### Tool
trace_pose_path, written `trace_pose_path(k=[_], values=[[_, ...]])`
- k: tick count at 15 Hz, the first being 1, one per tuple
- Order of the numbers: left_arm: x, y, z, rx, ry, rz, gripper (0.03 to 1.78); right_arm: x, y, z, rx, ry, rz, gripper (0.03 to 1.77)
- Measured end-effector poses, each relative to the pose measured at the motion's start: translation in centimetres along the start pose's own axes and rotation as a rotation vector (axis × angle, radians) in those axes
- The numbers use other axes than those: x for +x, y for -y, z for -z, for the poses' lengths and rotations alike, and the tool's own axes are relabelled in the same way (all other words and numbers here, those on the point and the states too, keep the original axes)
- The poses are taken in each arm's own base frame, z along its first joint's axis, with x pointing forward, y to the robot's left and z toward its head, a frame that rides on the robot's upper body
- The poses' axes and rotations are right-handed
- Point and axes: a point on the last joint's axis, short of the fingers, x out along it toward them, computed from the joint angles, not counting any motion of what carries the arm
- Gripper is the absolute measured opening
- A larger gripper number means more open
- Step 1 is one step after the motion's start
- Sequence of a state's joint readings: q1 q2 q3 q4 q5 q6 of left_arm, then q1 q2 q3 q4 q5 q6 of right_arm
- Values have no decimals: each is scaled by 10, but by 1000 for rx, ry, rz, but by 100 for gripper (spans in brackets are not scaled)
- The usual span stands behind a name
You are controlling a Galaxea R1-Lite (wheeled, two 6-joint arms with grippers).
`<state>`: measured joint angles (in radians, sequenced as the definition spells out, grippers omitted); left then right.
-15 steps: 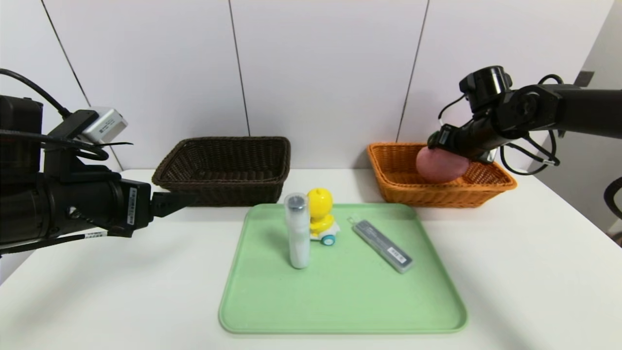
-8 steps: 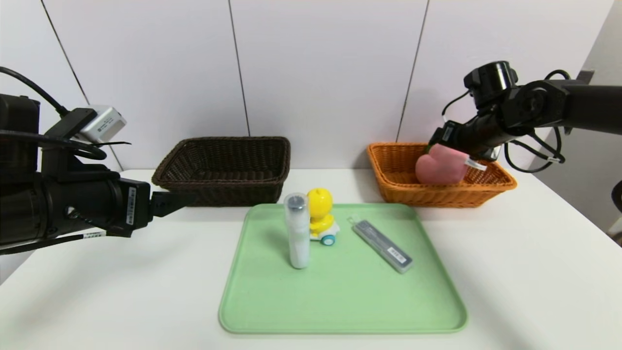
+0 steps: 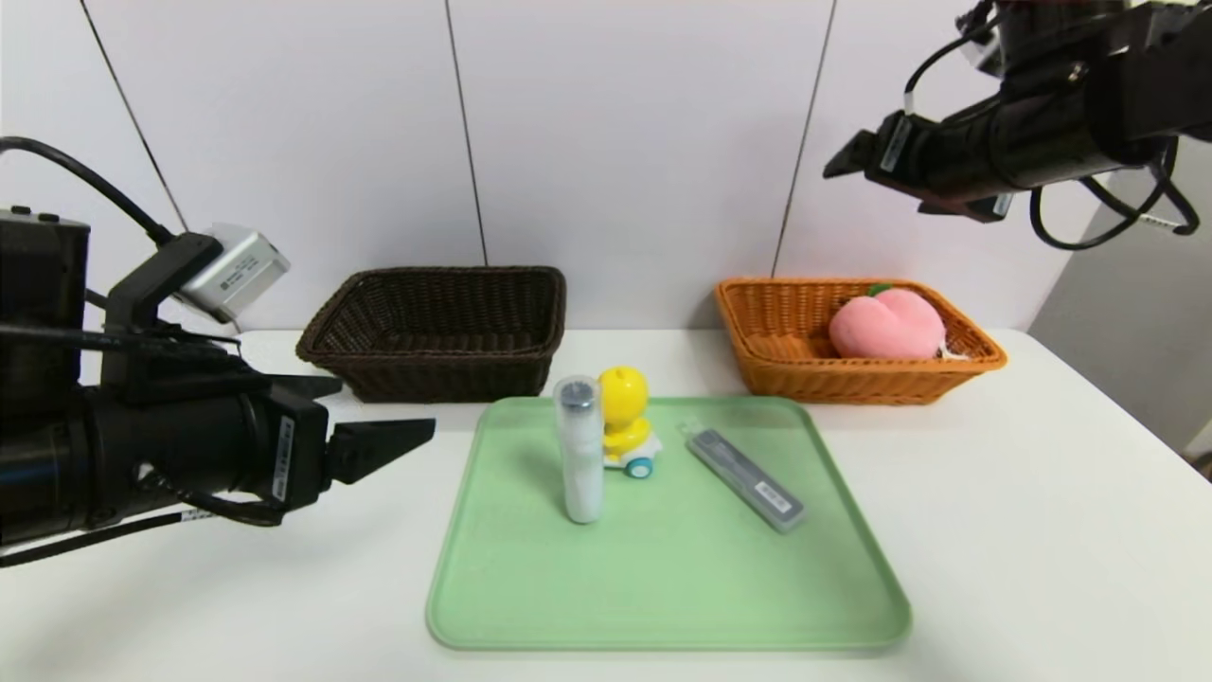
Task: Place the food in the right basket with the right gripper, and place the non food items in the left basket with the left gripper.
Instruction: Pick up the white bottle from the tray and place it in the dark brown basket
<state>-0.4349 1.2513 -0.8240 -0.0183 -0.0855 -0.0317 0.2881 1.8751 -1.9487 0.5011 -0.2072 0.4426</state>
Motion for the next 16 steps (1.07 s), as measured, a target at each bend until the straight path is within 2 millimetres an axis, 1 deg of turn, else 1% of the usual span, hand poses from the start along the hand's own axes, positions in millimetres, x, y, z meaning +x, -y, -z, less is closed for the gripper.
trace_pose_path(k=[1, 3, 6, 8, 10, 12, 16], values=[[-1, 6, 6, 12, -14, 27, 169, -16, -9, 0, -7, 9, -41, 167], [-2, 14, 19, 35, -48, 71, 169, -36, -15, 7, -29, -3, -70, 168], [0, 23, 30, 54, -83, 111, 169, -58, -12, 25, -81, -49, -80, 169], [7, 30, 30, 53, -63, 140, 169, -68, -9, 28, -87, -52, -84, 169], [21, 34, 32, 41, -20, 163, 169, -76, -7, 27, -80, -44, -89, 169], [37, 40, 39, 44, 29, 191, 169, -82, -6, 25, -74, -32, -96, 169], [72, 52, 44, 54, 167, 247, 169, -86, -5, 24, -68, -24, -104, 169]])
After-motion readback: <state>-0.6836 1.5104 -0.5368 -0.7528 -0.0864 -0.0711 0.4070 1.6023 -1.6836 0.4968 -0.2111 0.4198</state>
